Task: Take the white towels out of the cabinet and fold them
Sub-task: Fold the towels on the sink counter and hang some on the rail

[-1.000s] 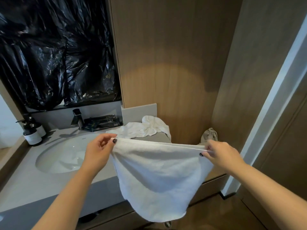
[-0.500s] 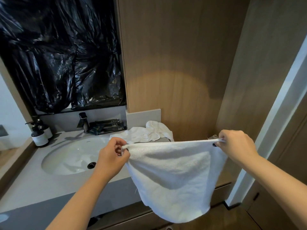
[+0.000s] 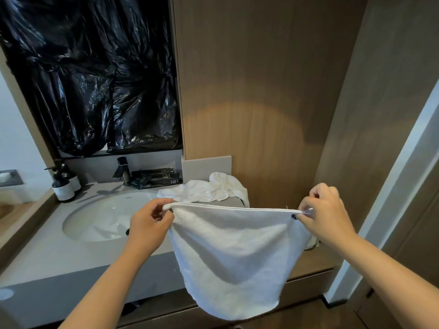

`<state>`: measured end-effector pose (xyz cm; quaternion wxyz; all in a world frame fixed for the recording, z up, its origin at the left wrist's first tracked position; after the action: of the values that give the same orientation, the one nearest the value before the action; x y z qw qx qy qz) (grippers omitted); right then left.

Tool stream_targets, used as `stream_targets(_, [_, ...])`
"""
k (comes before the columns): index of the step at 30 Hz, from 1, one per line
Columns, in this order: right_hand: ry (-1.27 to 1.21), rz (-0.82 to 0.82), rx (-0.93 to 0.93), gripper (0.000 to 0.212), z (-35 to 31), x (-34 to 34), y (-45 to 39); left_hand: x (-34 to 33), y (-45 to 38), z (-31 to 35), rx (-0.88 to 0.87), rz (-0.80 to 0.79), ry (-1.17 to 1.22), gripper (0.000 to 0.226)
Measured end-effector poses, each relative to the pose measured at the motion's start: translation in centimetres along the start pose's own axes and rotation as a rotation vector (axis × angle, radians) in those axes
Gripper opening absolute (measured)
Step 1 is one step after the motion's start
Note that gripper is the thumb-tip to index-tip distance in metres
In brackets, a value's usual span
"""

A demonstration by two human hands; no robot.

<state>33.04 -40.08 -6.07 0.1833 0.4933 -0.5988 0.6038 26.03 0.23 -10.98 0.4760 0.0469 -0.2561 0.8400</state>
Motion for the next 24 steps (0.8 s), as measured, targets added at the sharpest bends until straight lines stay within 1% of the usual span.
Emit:
stream_targets(4, [-0.313,-0.280,-0.115,0.023,1.3,-4.0,0.3,0.6,0.8,-0.7,0.062,0.099,-0.020,0.035])
stream_targets(6, [-0.421,-0.348,-0.144,0.026,1.5,-5.1,0.6,0.8,1.1,-1.3,0.099,0.141,-0.044,0.032])
stream_targets(10, [-0.530,-0.331,-0.185,0.029,1.6,-6.0,0.7,1.2,1.3,-2.7,0.141,0.179,-0.074,0.029])
stream_targets(13, [-0.577,-0.325,-0.229,0.029,1.5,-7.0,0.0,1.1,1.1,-4.2,0.183,0.146,-0.081,0.031])
stream_targets(15, [-0.571,-0.326,-0.244,0.029,1.6,-7.9,-0.9,0.7,0.5,-5.3,0.194,0.106,-0.088,0.033])
stream_targets(18, [-0.561,-0.280,-0.253,0.025,1.7,-9.4,-2.6,0.5,-1.0,-7.1,0.227,0.081,-0.074,0.038])
stream_targets(21, [-0.519,-0.249,-0.256,0.019,1.8,-11.6,-5.0,0.4,-3.4,-8.9,0.246,0.102,-0.022,0.039])
stream_targets(24, [-0.463,-0.236,-0.241,0.016,1.4,-14.3,-8.6,0.0,-6.9,-11.0,0.281,0.129,0.078,0.034])
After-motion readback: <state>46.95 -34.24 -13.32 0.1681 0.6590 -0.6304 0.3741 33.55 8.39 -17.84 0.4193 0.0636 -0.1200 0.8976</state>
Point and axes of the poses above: each hand's wrist, its own y-axis away from the middle knuckle, its own x-axis out of the back of the hand, z = x × y, the point moved 10 cm from there along -y, towards the middle knuckle, and after that the axes turned 1 degree about y, right-handed, at the moved point
